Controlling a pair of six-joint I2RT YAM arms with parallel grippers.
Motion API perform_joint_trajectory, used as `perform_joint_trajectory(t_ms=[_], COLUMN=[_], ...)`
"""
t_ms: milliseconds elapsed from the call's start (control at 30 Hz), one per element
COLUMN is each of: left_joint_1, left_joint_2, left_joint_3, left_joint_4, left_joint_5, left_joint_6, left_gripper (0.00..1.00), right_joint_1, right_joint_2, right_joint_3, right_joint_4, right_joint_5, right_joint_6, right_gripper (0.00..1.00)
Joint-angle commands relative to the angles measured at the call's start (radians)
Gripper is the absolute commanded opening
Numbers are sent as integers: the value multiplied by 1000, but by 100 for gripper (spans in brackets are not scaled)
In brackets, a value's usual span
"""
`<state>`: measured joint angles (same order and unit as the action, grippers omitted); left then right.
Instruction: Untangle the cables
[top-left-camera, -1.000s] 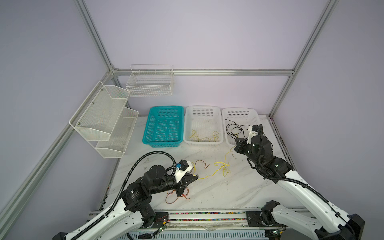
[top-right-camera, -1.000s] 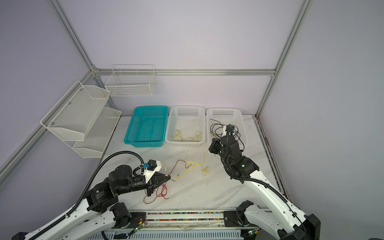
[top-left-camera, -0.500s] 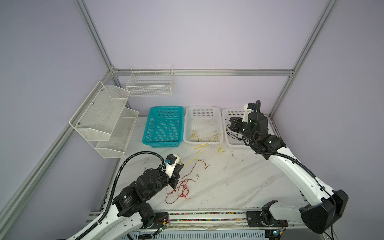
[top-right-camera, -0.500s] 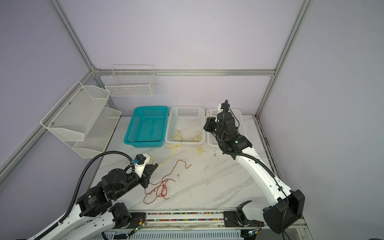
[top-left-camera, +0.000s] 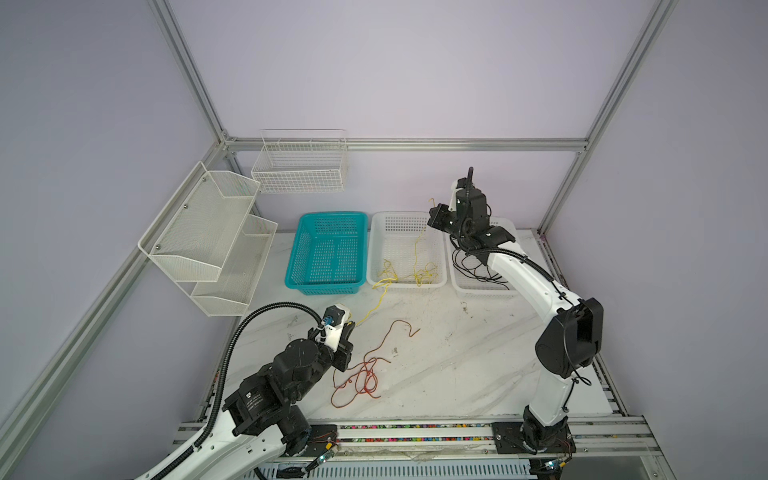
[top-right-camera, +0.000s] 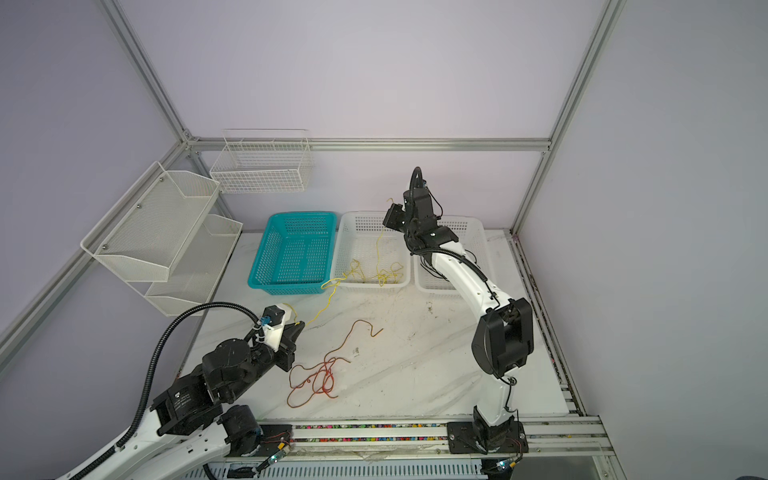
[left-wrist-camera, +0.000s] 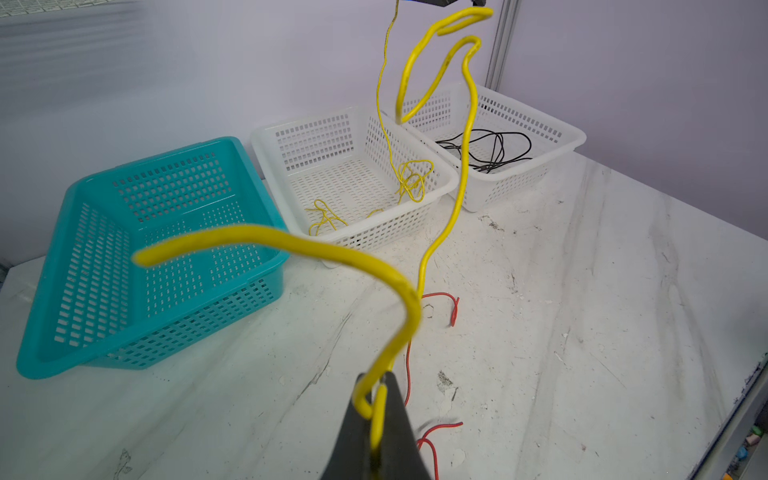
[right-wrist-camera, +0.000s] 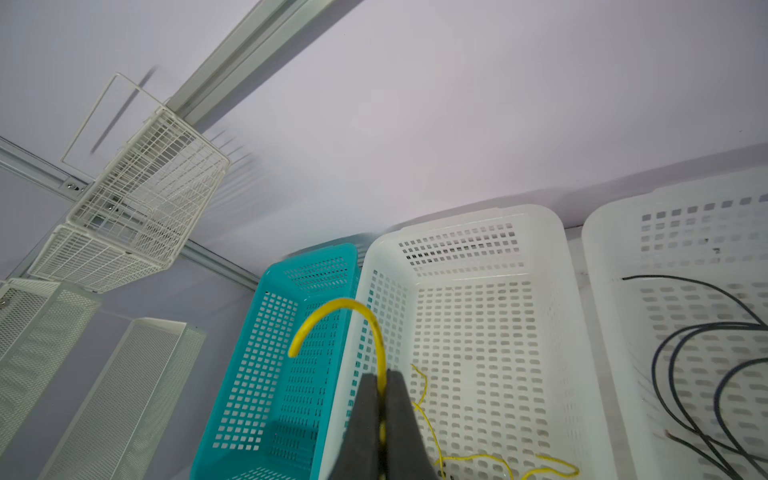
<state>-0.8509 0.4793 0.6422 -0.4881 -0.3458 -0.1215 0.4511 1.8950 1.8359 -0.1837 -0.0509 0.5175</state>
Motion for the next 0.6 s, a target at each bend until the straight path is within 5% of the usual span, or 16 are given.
perform_joint_trajectory(t_ms=[0, 567], left_joint_1=[6, 8], left_joint_2=[-2, 2], left_joint_3=[-42, -55], left_joint_4=[30, 46], left_joint_5=[-21, -32], left_joint_6=[14, 29], left_gripper=[0, 0], right_joint_1=[-6, -12], right_joint_2=[68, 332], right_joint_3=[91, 210], right_joint_4=[16, 44], right_joint_5=[-19, -89], right_joint_6=[9, -5], right_gripper=[0, 0])
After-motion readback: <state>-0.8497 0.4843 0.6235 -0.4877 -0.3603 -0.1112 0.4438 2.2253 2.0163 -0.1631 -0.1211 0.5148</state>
